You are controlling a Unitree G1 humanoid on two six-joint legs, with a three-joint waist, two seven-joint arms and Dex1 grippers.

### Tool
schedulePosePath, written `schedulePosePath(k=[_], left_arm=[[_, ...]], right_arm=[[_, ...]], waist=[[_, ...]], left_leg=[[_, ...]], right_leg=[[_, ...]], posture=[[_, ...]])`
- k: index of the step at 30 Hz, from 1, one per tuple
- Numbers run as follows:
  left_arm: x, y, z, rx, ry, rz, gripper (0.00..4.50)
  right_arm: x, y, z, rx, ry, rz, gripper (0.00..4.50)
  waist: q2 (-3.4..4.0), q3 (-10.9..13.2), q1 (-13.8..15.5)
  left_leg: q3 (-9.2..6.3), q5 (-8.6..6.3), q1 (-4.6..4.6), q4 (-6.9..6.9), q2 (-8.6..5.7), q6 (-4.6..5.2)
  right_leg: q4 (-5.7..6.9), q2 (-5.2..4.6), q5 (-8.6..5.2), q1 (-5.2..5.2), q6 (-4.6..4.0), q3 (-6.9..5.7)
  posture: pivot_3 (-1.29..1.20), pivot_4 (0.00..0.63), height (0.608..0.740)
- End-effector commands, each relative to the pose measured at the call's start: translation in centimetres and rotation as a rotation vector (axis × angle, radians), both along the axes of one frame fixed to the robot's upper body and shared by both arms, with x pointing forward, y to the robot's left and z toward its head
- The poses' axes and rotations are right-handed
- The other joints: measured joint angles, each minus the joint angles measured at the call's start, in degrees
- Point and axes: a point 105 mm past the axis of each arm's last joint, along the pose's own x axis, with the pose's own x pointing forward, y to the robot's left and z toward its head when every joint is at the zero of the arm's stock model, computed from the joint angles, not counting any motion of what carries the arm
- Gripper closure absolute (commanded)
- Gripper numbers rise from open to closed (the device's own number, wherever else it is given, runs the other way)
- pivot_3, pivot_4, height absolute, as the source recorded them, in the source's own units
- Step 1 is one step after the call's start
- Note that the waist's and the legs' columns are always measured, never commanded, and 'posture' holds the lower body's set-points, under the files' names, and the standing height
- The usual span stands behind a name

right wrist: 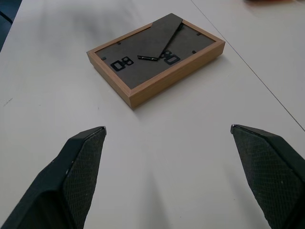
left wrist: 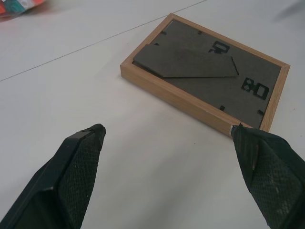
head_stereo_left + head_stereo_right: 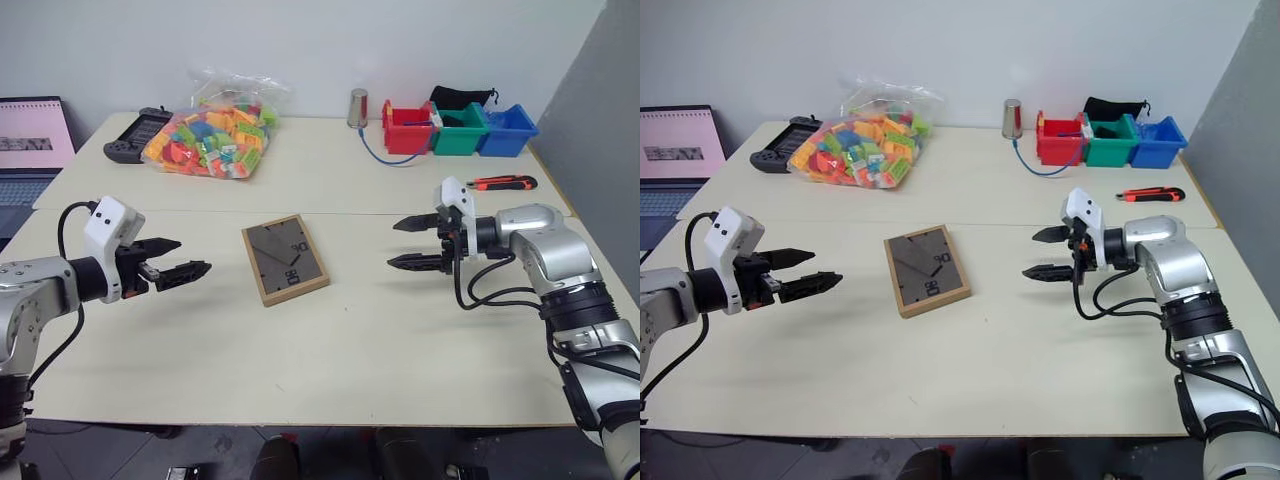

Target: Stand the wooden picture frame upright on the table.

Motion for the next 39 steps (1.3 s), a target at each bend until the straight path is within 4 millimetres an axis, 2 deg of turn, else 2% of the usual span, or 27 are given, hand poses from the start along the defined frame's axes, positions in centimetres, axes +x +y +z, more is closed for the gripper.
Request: schedulePosePath(k=[1,5,9,17,18,21,28,29,35,38,39], left_arm=[[-0.3,0.3,2.2,0.026,-0.068,0.0,0.0],[-0.7,0.5,1.6,0.057,-0.049,-0.004,0.0],[-0.4,1.2,2.0,0.004,-0.057,0.039,0.0],[-0.4,1.1,2.3,-0.049,-0.067,0.038,0.0],[-0.4,1.1,2.2,-0.055,-0.063,0.04,0.0],[0.1,1.2,1.9,-0.057,-0.073,0.064,0.48],[2.5,1.9,-1.1,-0.018,-0.089,0.154,2.16],[2.9,1.8,-1.5,-0.015,-0.09,0.161,2.49],[5.5,0.0,-3.4,-0.015,-0.115,0.176,3.77],[6.7,-1.2,-4.2,-0.022,-0.119,0.18,4.46],[6.9,-1.6,-4.4,-0.023,-0.118,0.172,4.49]], right_arm=[[0.3,0.3,1.5,0.019,-0.056,0.012,0.06],[0.3,0.6,1.6,0.032,-0.041,0.02,0.06],[1.0,0.3,1.6,0.026,-0.057,-0.006,0.06],[1.4,0.6,1.7,0.045,-0.055,-0.021,0.06],[1.5,0.7,1.7,0.05,-0.053,-0.029,0.23],[2.0,1.1,1.0,0.04,-0.054,-0.051,0.75],[4.0,3.7,-1.3,0.013,-0.086,-0.136,2.6],[4.4,4.0,-1.5,0.009,-0.095,-0.151,2.98],[5.8,6.4,-2.9,-0.02,-0.136,-0.192,4.41],[5.9,8.1,-3.7,-0.028,-0.145,-0.187,4.5],[6.0,8.6,-3.9,-0.027,-0.147,-0.191,4.5]], waist=[[0.0,0.0,0.0],[0.01,0.0,-0.1],[0.01,0.0,-0.1],[0.01,0.0,-0.1],[0.01,0.0,-0.1],[0.01,0.0,-0.1],[0.01,0.0,-0.1],[0.01,0.0,-0.1],[-0.01,0.0,0.0],[-0.01,0.0,-0.1],[-0.01,0.0,-0.1]], left_leg=[[0.0,0.0,0.0,0.0,0.0,0.0],[0.01,0.0,0.01,0.0,0.0,0.0],[0.0,0.0,0.0,0.0,0.01,0.0],[0.01,0.0,0.0,0.01,0.01,0.0],[0.01,0.0,0.0,0.01,0.0,0.0],[0.01,0.0,0.02,0.01,0.01,0.0],[0.01,0.0,0.04,0.06,0.0,0.0],[0.01,0.0,0.03,0.06,0.01,0.0],[-0.01,0.01,0.0,0.08,0.0,-0.01],[-0.02,0.01,0.01,0.08,-0.01,-0.01],[-0.02,0.01,0.01,0.09,-0.02,-0.02]], right_leg=[[0.0,0.0,0.0,0.0,0.0,0.0],[0.01,0.01,0.0,0.0,0.0,0.01],[0.02,0.0,-0.01,-0.01,-0.01,-0.01],[0.03,0.0,-0.01,-0.01,-0.01,0.0],[0.03,0.0,-0.01,-0.01,-0.01,0.0],[0.05,0.0,-0.01,-0.01,-0.01,0.0],[0.15,0.0,0.0,0.0,-0.01,0.0],[0.13,0.01,0.0,-0.02,-0.01,0.0],[0.14,-0.01,0.01,-0.01,-0.02,-0.03],[0.17,-0.02,0.01,0.01,-0.02,-0.03],[0.19,-0.02,0.02,0.01,-0.02,-0.02]], posture=[[0.0,0.15,0.74],[0.0,0.15,0.74],[0.0,0.15,0.74],[0.0,0.15,0.74],[0.0,0.15,0.74],[0.0,0.15,0.74],[0.0,0.15,0.74],[0.0,0.15,0.74],[0.0,0.15,0.74],[0.0,0.15,0.74],[0.0,0.15,0.74]])
